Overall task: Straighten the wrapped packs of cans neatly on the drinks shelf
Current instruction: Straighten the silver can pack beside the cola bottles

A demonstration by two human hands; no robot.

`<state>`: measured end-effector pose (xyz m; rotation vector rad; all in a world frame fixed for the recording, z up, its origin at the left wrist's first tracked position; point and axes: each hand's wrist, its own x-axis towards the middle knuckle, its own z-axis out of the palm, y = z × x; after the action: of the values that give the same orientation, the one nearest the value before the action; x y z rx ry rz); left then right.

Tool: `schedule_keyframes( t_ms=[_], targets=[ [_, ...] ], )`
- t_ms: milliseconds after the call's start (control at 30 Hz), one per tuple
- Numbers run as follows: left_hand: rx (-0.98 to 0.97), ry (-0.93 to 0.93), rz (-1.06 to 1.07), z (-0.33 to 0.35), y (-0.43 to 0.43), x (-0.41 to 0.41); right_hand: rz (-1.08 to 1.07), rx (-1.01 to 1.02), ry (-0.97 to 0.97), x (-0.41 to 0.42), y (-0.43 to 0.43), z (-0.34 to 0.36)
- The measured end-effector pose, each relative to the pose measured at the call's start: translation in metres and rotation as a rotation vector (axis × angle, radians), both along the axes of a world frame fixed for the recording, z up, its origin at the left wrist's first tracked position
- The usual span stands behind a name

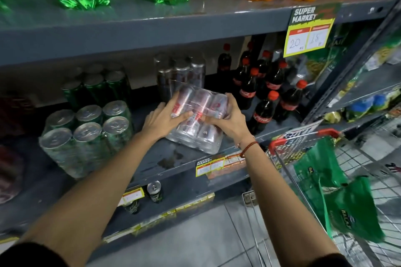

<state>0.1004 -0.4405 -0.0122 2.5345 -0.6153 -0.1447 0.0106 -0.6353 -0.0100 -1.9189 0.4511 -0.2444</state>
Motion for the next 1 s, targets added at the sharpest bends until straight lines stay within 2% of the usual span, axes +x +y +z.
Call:
schedule_keyframes(
  t_ms=[167, 267, 367, 500, 567, 633, 700, 767, 900, 1000],
  targets=[
    [-0.188, -0.167, 0.037, -0.022, 0.015, -0.038, 0.126, -0.214, -0.273, -0.020, 0.014, 0.001],
    [-0.225, -0.210, 0.077, -0.040, 0.018, -0.050, 0.140, -0.293, -0.270, -0.028, 0.020, -0.012],
    [-0.169, -0.293, 0.007, -0.066, 0.023, -0.064, 0.130, -0.366, -0.231, -0.039, 0.027, -0.029],
    [-0.203, -0.256, -0.048, -0.068, 0.032, -0.075, 0.112, -0.406, -0.265, -0.045, 0.030, -0.032],
    [-0.274, -0.292, -0.015, -0.060, 0.035, -0.084, 0.109, -0.437, -0.294, -0.045, 0.024, -0.032],
    [-0.421, -0.362, 0.095, -0.049, 0.031, -0.097, 0.075, -0.378, -0.345, -0.044, 0.019, -0.026],
    [-0.586, -0.304, 0.267, -0.031, 0.016, -0.106, 0.043, -0.243, -0.378, -0.033, 0.013, -0.007],
    [-0.682, -0.159, 0.402, -0.014, -0.004, -0.105, 0.104, -0.125, -0.307, -0.013, 0.004, 0.015],
    [-0.674, 0.092, 0.522, 0.003, -0.037, -0.089, 0.391, -0.190, -0.009, 0.022, -0.010, 0.037],
    [-0.691, 0.166, 0.569, 0.004, -0.049, -0.082, 0.432, -0.106, -0.016, 0.029, -0.014, 0.029]
  ],
)
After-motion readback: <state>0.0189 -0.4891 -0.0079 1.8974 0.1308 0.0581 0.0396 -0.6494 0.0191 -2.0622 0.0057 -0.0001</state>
